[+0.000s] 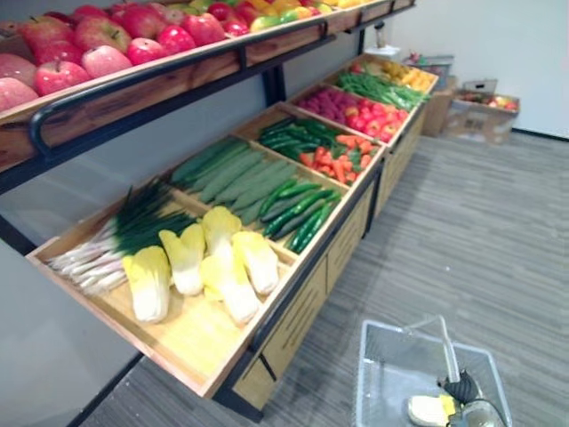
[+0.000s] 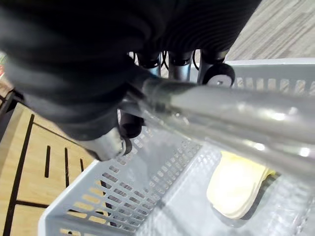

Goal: Pick vegetable in the basket

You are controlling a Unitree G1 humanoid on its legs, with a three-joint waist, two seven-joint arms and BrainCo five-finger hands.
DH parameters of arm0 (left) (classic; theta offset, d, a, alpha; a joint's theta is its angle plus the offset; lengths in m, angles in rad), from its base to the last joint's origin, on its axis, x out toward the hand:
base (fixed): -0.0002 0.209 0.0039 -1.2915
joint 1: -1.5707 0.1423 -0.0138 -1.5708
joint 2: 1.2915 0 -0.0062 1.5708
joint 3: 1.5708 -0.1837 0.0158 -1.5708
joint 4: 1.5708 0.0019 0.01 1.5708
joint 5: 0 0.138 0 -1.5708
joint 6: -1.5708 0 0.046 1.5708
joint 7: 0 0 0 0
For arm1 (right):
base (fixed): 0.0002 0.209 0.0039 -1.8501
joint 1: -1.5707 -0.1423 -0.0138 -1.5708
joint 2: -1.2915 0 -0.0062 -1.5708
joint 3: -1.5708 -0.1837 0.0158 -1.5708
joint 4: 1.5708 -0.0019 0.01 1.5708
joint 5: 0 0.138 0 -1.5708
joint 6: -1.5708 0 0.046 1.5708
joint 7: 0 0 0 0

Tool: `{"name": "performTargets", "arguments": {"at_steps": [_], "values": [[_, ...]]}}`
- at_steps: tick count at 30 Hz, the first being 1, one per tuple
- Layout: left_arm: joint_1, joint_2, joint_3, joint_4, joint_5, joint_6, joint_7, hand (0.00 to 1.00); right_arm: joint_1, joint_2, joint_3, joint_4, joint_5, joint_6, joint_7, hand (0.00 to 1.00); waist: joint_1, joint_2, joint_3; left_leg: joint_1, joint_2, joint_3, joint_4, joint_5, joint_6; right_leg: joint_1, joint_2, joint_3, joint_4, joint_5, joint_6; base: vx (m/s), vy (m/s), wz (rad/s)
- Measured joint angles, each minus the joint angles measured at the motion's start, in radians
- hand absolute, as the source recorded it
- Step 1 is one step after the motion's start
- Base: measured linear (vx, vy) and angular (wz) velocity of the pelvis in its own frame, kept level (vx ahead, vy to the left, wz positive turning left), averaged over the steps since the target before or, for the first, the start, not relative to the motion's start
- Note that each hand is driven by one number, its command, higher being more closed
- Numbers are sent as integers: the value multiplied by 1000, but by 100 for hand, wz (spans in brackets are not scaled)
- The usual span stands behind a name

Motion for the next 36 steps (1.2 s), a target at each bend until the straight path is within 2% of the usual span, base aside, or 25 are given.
{"name": "performTargets", "arguments": {"at_steps": [3, 4, 5, 6, 7, 8, 9, 11, 12, 14, 17, 18, 19, 20, 21, 22, 23, 24, 26, 27, 29, 30, 31, 33, 36], "values": [[-54, 43, -65, 0, 14, 8, 19, 0, -8, 26, -9, -37, 0, 17, -5, 100, -16, -44, 53, 11, -18, 89, 10, -12, 6, -72, -7, 75, 65, 13, 1, -50, 62, -68], [-65, 50, -73, 0, 15, 8, 19, 0, -6, 29, -8, -51, 1, 17, -5, 100, -18, -60, 67, 5, -16, 108, 28, -23, 15, -89, -4, 68, 80, 31, -15, -78, 44, -87], [-85, 55, -77, 0, 18, 7, 19, 0, -11, 29, -7, -70, 1, 17, -5, 100, -18, -60, 86, -3, -1, 135, 64, -40, 33, -112, 8, 36, 95, 74, -62, -117, 25, -100], [-101, 54, -79, -2, 18, 5, 20, 0, -23, 29, -6, -88, 1, 18, -6, 100, -6, -24, 101, -11, 46, 181, 85, -57, 56, -105, 37, -14, 26, 164, -108, -119, -23, -110], [-102, 49, -82, -5, 18, 1, 21, 0, -31, 31, -4, -94, 1, 17, -6, 100, -4, -21, 110, -10, 60, 215, 93, -59, 56, -104, 36, -69, 47, 146, -134, -154, -4, -102], [-104, 59, -110, -22, 19, -3, 23, 0, -26, 31, -6, -99, 0, 16, -6, 100, -19, -30, 118, -8, 65, 241, 102, -55, 52, -115, -7, -213, 226, 14, -170, -78, 3, -77], [-105, 73, -136, -27, 19, -5, 22, 0, -8, 29, -14, -97, 0, 16, -9, 100, -16, -39, 118, 4, 69, 271, 111, -52, 49, -93, -57, -313, 347, -78, -160, -33, 34, -69], [-99, 73, -141, -23, 19, -2, 22, 0, -10, 30, -16, -96, 0, 15, -8, 100, -11, -42, 117, 9, 76, 306, 127, -51, 47, -59, -78, -344, 349, -97, -148, -4, -30, -70], [-99, 76, -146, -19, 19, -2, 22, 0, -10, 33, -15, -95, 0, 15, -6, 100, -12, -61, 114, 9, 74, 331, 138, -50, 44, -44, -74, -332, 295, -105, -94, -41, -98, -65], [-103, 77, -147, -18, 19, -2, 22, 0, -9, 31, -16, -93, 0, 16, -6, 100, -9, -48, 119, 8, 77, 368, 138, -40, 29, -22, -31, -321, 180, -112, -60, -57, -140, -65], [-102, 45, -152, -3, 19, -2, 29, 0, 2, 27, -16, -92, 1, 21, -7, 100, -9, 2, 118, 13, 119, 404, 141, -22, 12, 7, 54, -280, 48, -54, -73, -84, -125, -57], [-102, 44, -153, -2, 19, -2, 29, 0, 9, 27, -16, -92, 1, 22, -7, 100, -11, 11, 114, 9, 130, 404, 157, -22, 11, 12, 63, -279, 36, -52, -74, -52, -124, -29], [-104, 47, -156, -2, 19, -3, 30, 0, 16, 27, -18, -93, 1, 22, -9, 100, -14, 12, 114, -11, 161, 396, 230, -27, 9, 15, 68, -277, 27, -62, -83, -32, -117, -8], [-107, 52, -154, -13, 19, -7, 38, 0, 37, 26, -22, -107, 2, 22, -9, 100, -14, -11, 128, -64, 218, 363, 390, -32, 15, 29, 71, -279, 16, -66, -87, -51, -124, -7], [-111, 56, -155, -13, 19, -9, 40, 0, 51, 21, -22, -119, 1, 22, -8, 100, -12, -12, 130, -87, 243, 339, 461, -32, 16, 38, 75, -279, 14, -68, -90, -72, -131, -11], [-111, 55, -154, -21, 18, -12, 42, 0, 62, 6, -22, -135, 1, 21, -8, 100, -6, 11, 140, -124, 284, 261, 582, -23, 25, 66, 88, -268, 9, -72, -97, -67, -77, -23], [-106, 48, -150, -21, 17, -17, 43, 0, 61, -8, -22, -139, 1, 20, -8, 100, -6, 9, 145, -167, 282, 164, 648, -31, 15, 79, 89, -248, 10, -73, -99, -9, -4, -47], [-103, 43, -147, -20, 11, -20, 44, 0, 52, -27, -21, -139, 1, 19, -8, 100, -5, 15, 144, -197, 205, 5, 659, -79, -16, 79, 73, -216, 10, -72, -98, 34, 65, -52], [-91, 32, -146, -20, -5, -25, 52, 0, 32, -34, -21, -139, 1, 17, -9, 100, 3, 15, 144, -201, 82, -126, 566, -137, -26, 71, 45, -165, 5, -65, -86, 46, 95, -77], [-82, 24, -146, -20, -25, -26, 59, 0, 28, -34, -15, -139, 1, 15, -9, 100, 16, 24, 141, -198, 40, -153, 466, -142, -26, 57, 46, -133, 1, -60, -79, 28, 96, -84], [-71, 7, -145, -21, -44, -28, 60, 0, 28, -35, -8, -140, 1, 15, -8, 100, 24, 53, 142, -199, 22, -179, 318, -129, -14, 56, 68, -120, -16, -50, -64, 87, 188, -59], [-61, -8, -144, -20, -46, -31, 59, 0, 28, -41, -9, -140, 1, 16, -8, 100, 29, 77, 141, -195, 22, -205, 263, -78, 8, 59, 87, -114, -25, -41, -50, 104, 188, -41], [-61, -6, -136, -21, -65, -36, 56, 0, 29, -33, -9, -138, 1, 17, -8, 100, 37, 78, 138, -184, 12, -196, 263, -87, 17, 65, 80, -106, -35, -34, -40, 131, 164, -17], [-55, 13, -134, -31, -83, -59, 38, 0, 45, -27, -12, -144, 1, 13, -5, 100, 40, 44, 135, -180, -29, -191, 263, -112, 35, 100, 47, -106, -89, -1, -13, 225, 194, 5], [-44, 18, -134, -29, -116, -67, 16, 0, 41, -27, -29, -137, 1, 13, -6, 100, 45, 33, 132, -171, -69, -172, 283, -136, 78, 114, 13, -93, -109, 8, 3, 219, 151, -9]]}}
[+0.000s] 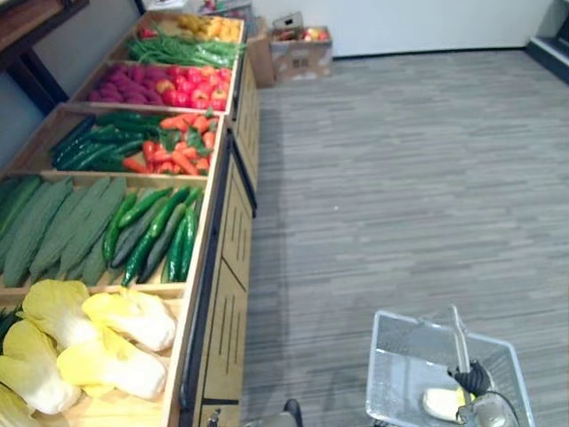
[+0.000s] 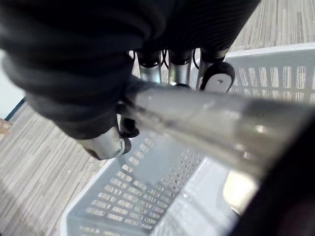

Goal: Pick vegetable in the basket

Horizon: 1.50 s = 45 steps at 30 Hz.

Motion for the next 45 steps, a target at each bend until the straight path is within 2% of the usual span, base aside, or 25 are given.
{"name": "performTargets", "arguments": {"at_steps": [2, 4, 6, 8, 10, 13, 15, 16, 17, 18, 19, 20, 21, 24, 26, 27, 28, 31, 33, 34, 37, 38, 39, 42, 45], "values": [[0, -1, -2, 1, -4, -1, -12, 0, -3, 0, -17, 3, 0, 0, 0, 100, 1, -2, 2, 8, -20, 1, 21, -37, 16, 0, -24, 1, 35, -31, 27, 186, 123, -3], [-1, -5, -8, 2, -7, -2, -38, 0, -14, -1, -38, 9, 0, 0, 0, 100, 0, 9, 2, 20, -24, 9, 48, -84, 24, -50, -52, 9, 190, -92, 42, 154, 134, -15], [0, -3, -19, 2, -4, -4, -67, 0, -38, 3, -39, 16, 0, 0, -2, 100, 0, 10, 5, 57, -18, 26, 47, -105, 39, -166, -77, 31, 457, -111, 29, 147, 159, -27], [-2, 31, -51, -14, 8, -15, -79, 0, -61, 16, -35, 15, 0, -3, -4, 100, -7, -17, 23, 117, -28, 29, 45, -131, 59, -297, -124, 77, 783, -56, -32, 189, 85, 6], [-13, 47, -63, -12, 38, -1, -56, 0, -61, 20, -35, 19, 1, -3, -4, 100, -14, -30, 33, 159, -25, 13, 22, -138, 64, -342, -136, 82, 868, -106, -38, 228, -2, 28], [-30, 45, -55, -10, 54, 25, -20, 0, -84, 20, -37, 19, 9, -4, -25, 100, -31, -17, 41, 192, 3, -18, -18, -137, 57, -367, -106, 22, 690, -139, -40, 291, -115, 33], [-71, 38, -51, -11, 54, 31, -11, 0, -99, 23, -37, 23, 10, -3, -27, 100, -31, 1, 56, 221, 45, -40, -50, -142, 23, -369, -60, 37, 343, -83, 7, 310, -197, 36], [-79, 40, -49, -10, 54, 32, -5, 0, -100, 29, -38, 26, 10, -1, -28, 100, -32, 3, 58, 229, 46, -53, -59, -145, 14, -368, -59, 53, 262, -56, 11, 278, -207, 35], [-81, 41, -45, -10, 54, 32, 1, 0, -100, 35, -39, 27, 10, -2, -29, 100, -33, -5, 58, 239, 48, -61, -66, -149, 2, -367, -60, 72, 201, -35, 20, 388, -362, 42], [-87, 43, -19, -10, 54, 33, 14, 0, -107, 50, -55, 29, 10, 1, -39, 100, -34, -26, 57, 269, 50, -84, -79, -172, -34, -367, -64, 111, 139, -16, 31, 400, -400, 48], [-93, 42, -9, -10, 54, 36, 16, 0, -108, 48, -60, 37, 10, 3, -39, 100, -41, -17, 60, 276, 67, -99, -83, -184, -48, -369, -58, 118, 168, 54, 24, 471, -496, 74], [-94, 21, -2, -8, 54, 39, 19, 0, -108, 46, -78, 57, 16, 4, -43, 100, -55, 8, 55, 283, 106, -138, -77, -189, -57, -394, -17, 115, 263, 68, 3, 417, -387, 50], [-92, -7, 5, 2, 54, 40, 26, 0, -121, 57, -102, 75, 34, 7, -43, 100, -41, 39, 37, 249, 142, -171, -8, -145, -62, -433, 1, 102, 377, -21, -42, 426, -387, 36], [-83, -34, 41, 11, 51, 43, 36, 0, -109, 68, -106, 96, 44, 3, -43, 100, -46, 39, 37, 175, 162, -231, 147, -58, -80, -410, 1, 51, 450, -94, -75, 432, -409, 38], [-77, -33, 72, 13, 45, 44, 51, 0, -67, 68, -112, 98, 48, 4, -43, 100, -52, 17, 49, 57, 194, -246, 400, 156, -107, -288, 4, -21, 424, -156, -108, 492, -377, 78], [-75, -33, 78, 15, 43, 44, 52, 0, -59, 67, -113, 98, 48, 4, -44, 100, -48, 18, 49, 25, 209, -236, 476, 159, -112, -252, 6, -35, 408, -163, -116, 375, -287, 50], [-71, -34, 89, 18, 39, 45, 52, 0, -52, 68, -128, 103, 48, 4, -47, 100, -38, 18, 49, -33, 233, -179, 603, 115, -116, -182, 18, -57, 363, -169, -123, 362, -263, 34], [-63, -48, 121, 9, 26, 40, 54, 0, -48, 68, -173, 139, 80, 7, -63, 100, -11, 15, 50, -141, 204, -76, 689, -8, -99, -31, 36, -90, 246, -170, -124, 331, -163, 30], [-45, -54, 136, 14, -2, 45, 52, 0, -64, 67, -197, 140, 86, 7, -65, 100, 4, 12, 52, -211, 157, -28, 556, -48, -88, 14, 44, -89, 197, -169, -121, 223, 13, -15], [-42, -54, 137, 17, -2, 46, 52, 0, -68, 67, -201, 139, 86, 7, -65, 100, 4, 12, 52, -213, 151, -24, 525, -48, -88, 20, 44, -89, 191, -168, -120, 285, 89, -15], [3, -66, 148, 21, -1, 51, 49, 0, -66, 60, -252, 135, 86, 8, -67, 100, 7, 9, 53, -206, 88, -35, 106, 23, -61, 71, 30, -83, 156, -188, -72, 276, 186, -11], [22, -73, 149, 21, -1, 51, 49, 0, -55, 55, -250, 131, 85, 10, -68, 100, 11, 15, 49, -192, 84, -50, -25, 96, -53, 93, 26, -77, 154, -210, -51, 313, 274, -19], [33, -76, 161, 20, -2, 52, 48, 0, -47, 66, -239, 128, 85, 22, -69, 100, 27, 6, 41, -173, 66, -38, -29, 179, -34, 112, 5, -61, 155, -229, -26, 323, 264, -18], [26, -49, 165, -14, -2, 50, 49, 0, -48, 98, -182, 100, 84, 27, -68, 100, 42, -60, 28, -206, 26, 27, 68, 89, 16, 114, -49, -31, 143, -212, -13, 366, 170, -9], [23, -46, 166, -10, -1, 51, 47, 0, -59, 103, -171, 92, 76, 27, -65, 100, 59, -57, 23, -188, 26, 54, 122, 40, 39, 137, -62, 5, 131, -138, 12, 310, 174, -22]]}}
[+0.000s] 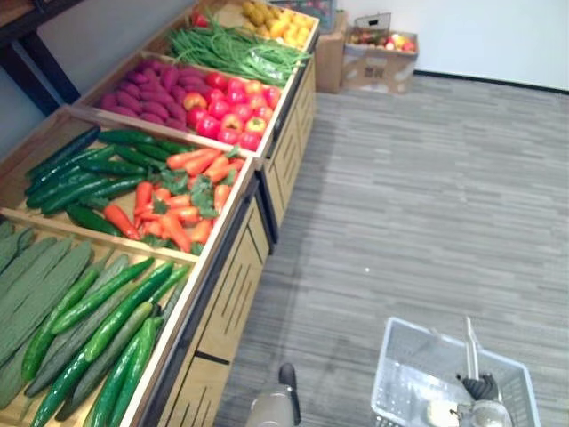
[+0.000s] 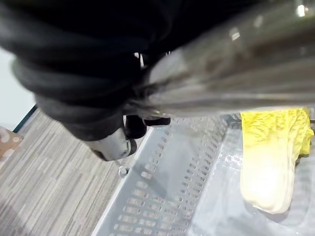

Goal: Pick vegetable in the basket

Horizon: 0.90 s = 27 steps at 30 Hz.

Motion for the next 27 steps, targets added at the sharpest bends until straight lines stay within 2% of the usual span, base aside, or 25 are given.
{"name": "performTargets", "arguments": {"at_steps": [1, 2, 3, 4, 5, 6, 7, 8, 9, 10, 11, 13, 15, 16, 18, 19, 20, 21, 22, 23, 24, 25, 27], "values": [[5, 5, -2, 1, 0, 0, -2, 0, 1, -2, 4, 2, 0, -1, 0, 100, -2, -6, -10, 22, -13, 2, -20, -11, 7, -7, -11, 18, 31, 28, 18, 278, 179, -2], [8, 7, -3, 2, 1, 0, -2, 0, 1, -2, 4, 6, -1, -1, 0, 100, -2, -1, -36, 47, -32, 5, -53, -18, 10, -56, -34, 47, 132, 31, 20, 332, 217, 4], [10, 8, -5, 2, 1, 0, -2, 0, 1, -3, 4, 8, -1, -1, 0, 100, -3, -8, -37, 65, -43, 6, -70, -21, 14, -82, -46, 58, 202, 32, 22, 268, 181, 9], [16, 17, -23, 2, 1, 1, -2, 0, 0, -2, 5, 22, -1, -1, 0, 100, -6, -23, -37, 107, -63, 2, -102, -32, 21, -159, -81, 82, 395, 58, 60, 258, 160, 18], [17, 26, -43, 2, 1, 3, -2, 0, 3, -2, 9, 42, -2, 0, 1, 100, -10, -27, -37, 155, -84, -7, -130, -43, 32, -242, -108, 117, 588, 152, 64, 262, 145, 27], [17, 27, -58, 1, 3, 7, -2, 0, 5, -1, 11, 44, -2, -1, 0, 100, -11, -23, -39, 174, -91, -26, -135, -51, 39, -277, -109, 141, 670, 211, 66, 280, 112, 49], [10, 45, -88, -2, 4, 14, -2, 0, -3, -1, 16, 45, -2, -2, 0, 100, -28, -29, -34, 206, -95, -59, -139, -64, 59, -341, -84, 171, 834, 200, 77, 304, 61, 67], [7, 58, -105, -3, 4, 14, -2, 0, -6, -3, 16, 45, -1, -2, 1, 100, -35, -29, -30, 242, -94, -88, -151, -68, 65, -393, -52, 171, 941, 122, 53, 308, 34, 74], [6, 60, -111, -4, 4, 14, -2, 0, -6, -5, 16, 44, -1, -3, 0, 100, -37, -30, -30, 264, -92, -96, -161, -67, 64, -412, -40, 155, 967, 86, 40, 385, -28, 68], [6, 61, -111, -3, 4, 15, -2, 0, -6, -9, 15, 45, 0, -2, 0, 100, -41, -33, -29, 311, -91, -117, -181, -69, 62, -434, -31, 113, 952, 24, 5, 325, -51, 65], [5, 60, -109, -3, 3, 16, -2, 0, -13, -10, 10, 44, 0, -3, 0, 100, -53, -33, -28, 348, -87, -144, -200, -74, 55, -449, -31, 66, 874, -22, -20, 386, -96, 72], [-7, 57, -99, -3, 3, 16, -2, 0, -20, -10, 0, 45, 0, -3, 0, 100, -62, -31, -26, 371, -76, -171, -212, -80, 46, -462, -28, 36, 697, -36, -36, 280, -130, 61], [-30, 49, -68, -5, 3, 16, -3, 0, -20, -7, -15, 47, 0, 0, 0, 100, -60, -25, -23, 389, -38, -197, -213, -103, 8, -462, -14, 34, 361, -16, -29, 313, -234, 52], [-33, 49, -62, -5, 4, 16, -3, 0, -21, -6, -17, 47, 0, 0, 0, 100, -60, -23, -22, 392, -24, -200, -211, -110, -4, -465, -13, 40, 298, 1, -32, 334, -297, 34], [-33, 47, -54, -4, 5, 16, -3, 0, -31, -4, -50, 45, 0, 0, -1, 100, -59, -25, -21, 419, 34, -207, -205, -155, -69, -470, -17, 70, 153, 76, -32, 396, -399, 13], [-32, 46, -46, -2, 5, 16, -3, 0, -32, -3, -53, 45, 0, 0, -1, 100, -59, -30, -23, 427, 46, -207, -204, -168, -88, -468, -17, 81, 138, 88, -30, 460, -538, 3], [-25, 47, -24, -1, 6, 16, -4, 0, -24, 9, -56, 45, 1, 0, -1, 100, -59, -52, -35, 441, 60, -209, -206, -197, -128, -466, -27, 99, 123, 87, -27, 486, -617, 3], [-32, 41, -6, 20, 6, 21, -5, 0, -24, 10, -74, 49, 1, 0, -1, 100, -59, -39, -30, 472, 100, -210, -211, -221, -157, -476, -6, 86, 181, 170, 18, 399, -537, 3], [-41, 25, -1, 33, 6, 23, -9, 0, -26, 6, -89, 50, 1, 1, -2, 100, -59, -8, -30, 484, 131, -208, -209, -217, -153, -478, 20, 71, 217, 130, 7, 404, -493, -6], [-41, 10, 8, 40, 7, 20, -13, 0, -29, -2, -94, 59, 0, 4, -1, 100, -61, 17, -35, 489, 158, -189, -191, -170, -155, -493, 44, 65, 270, 79, -19, 376, -447, -6], [-40, 3, 9, 48, 7, 21, -14, 0, -27, -6, -94, 73, 0, 4, 3, 100, -64, 29, -36, 465, 168, -194, -144, -120, -155, -491, 53, 58, 302, 42, -39, 378, -443, -2], [-40, -2, 9, 53, 7, 20, -15, 0, -26, -8, -94, 78, 0, 4, 3, 100, -66, 33, -38, 443, 173, -200, -102, -101, -156, -485, 58, 50, 309, 29, -46, 363, -426, 15], [-40, -14, 9, 61, 6, 20, -15, 0, -8, -10, -93, 85, -1, 5, 3, 100, -78, 59, -45, 347, 193, -220, 88, -31, -155, -444, 60, 18, 300, 0, -67, 323, -292, 31]]}}
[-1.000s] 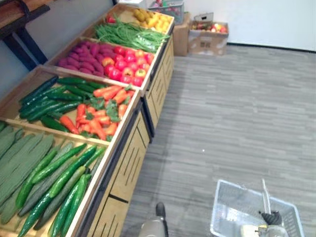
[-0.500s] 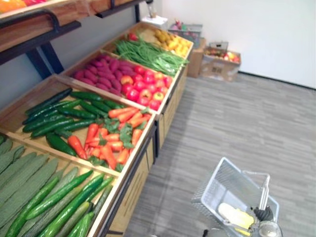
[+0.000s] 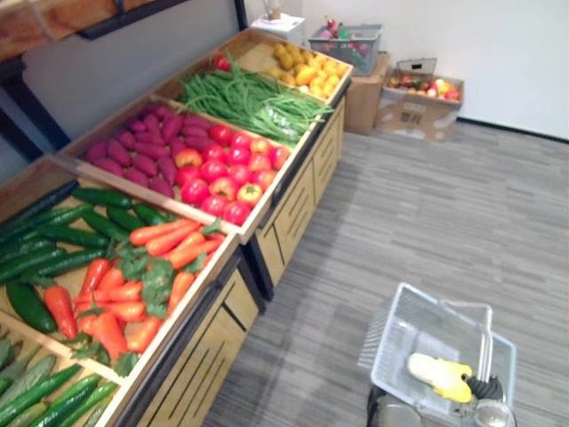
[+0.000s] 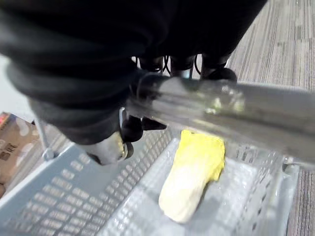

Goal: Pick vegetable in the basket

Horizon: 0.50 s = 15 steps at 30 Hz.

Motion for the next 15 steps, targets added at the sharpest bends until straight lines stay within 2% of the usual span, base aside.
{"name": "performTargets", "arguments": {"at_steps": [1, 2, 3, 4, 5, 6, 7, 8, 9, 10, 12, 13, 15], "values": [[0, -9, 2, -1, -7, -1, 1, 0, 8, 1, 1, 2, 0, 0, 0, 100, -7, 9, 5, -61, 17, 4, 135, 63, -10, 49, 3, -23, -23, -8, -12, 326, -216, 35], [0, -10, 1, -3, -10, -2, 3, 0, 13, -3, -1, 13, 1, 1, 0, 100, -7, 11, 6, -115, 25, 29, 260, 55, -31, 105, 6, -40, -63, -11, -18, 318, -196, 33], [0, -8, 1, -3, -13, -3, 3, 0, 16, -6, -2, 22, 2, 1, -2, 100, -9, 10, 6, -141, 25, 47, 304, 35, -38, 137, 8, -53, -89, -9, -20, 370, -170, 38], [0, -6, 1, -5, -40, -6, 5, 0, 19, -8, -31, 42, 6, 5, -2, 100, -6, 8, 7, -187, 9, 106, 350, -18, -29, 210, 9, -78, -146, -6, -20, 305, -106, 36], [1, -9, 2, -7, -45, -7, 8, 0, 22, -8, -42, 46, 10, 12, -5, 100, -5, 7, 8, -204, 0, 136, 347, -41, -23, 231, 9, -86, -165, -5, -18, 321, -75, 36], [2, -11, 4, -15, -48, -5, 16, 0, 26, -9, -58, 54, 11, 15, -7, 100, -5, 7, 8, -230, -11, 178, 324, -71, -16, 254, 9, -99, -188, -2, -13, 171, -6, 26], [2, -11, 8, -20, -48, -5, 20, 0, 29, -8, -77, 68, 11, 15, -10, 100, -6, 6, 9, -248, -25, 261, 227, -73, -1, 276, 6, -122, -198, 3, -6, 254, 50, 37], [0, -10, 7, -22, -48, -5, 23, 0, 40, -4, -96, 72, 11, 14, -12, 100, -6, 9, 11, -242, -25, 401, 109, -35, 61, 295, 13, -155, -211, 5, 0, 173, 55, 47], [-2, -10, 5, -22, -47, -4, 22, 0, 43, 5, -110, 72, 11, 16, -14, 100, -8, 1, 11, -228, -23, 446, 75, -39, 68, 305, 11, -170, -218, 6, 6, 225, 68, 72], [-12, 3, 2, -35, -45, -4, 23, 0, 51, 18, -124, 72, 11, 17, -16, 100, -10, -13, 13, -197, -58, 489, -9, -33, 84, 310, -5, -204, -229, 9, 11, 160, 72, 78], [-34, 24, -6, -48, -39, 1, 25, 0, 57, 39, -147, 79, 14, 18, -22, 100, -13, -49, 33, -178, -128, 455, -138, 1, 132, 315, -35, -272, -226, 10, 12, 195, 128, 95], [-37, 29, -13, -49, -39, 2, 25, 0, 61, 41, -148, 81, 14, 18, -22, 100, -16, -53, 35, -172, -144, 434, -171, 10, 136, 321, -41, -292, -222, 10, 13, 158, 92, 110], [-40, 40, -40, -51, -34, 4, 26, 0, 71, 49, -168, 85, 14, 19, -23, 100, -19, -65, 39, -121, -200, 371, -295, 70, 149, 339, -81, -357, -146, 11, 14, 116, 39, 108]]}}
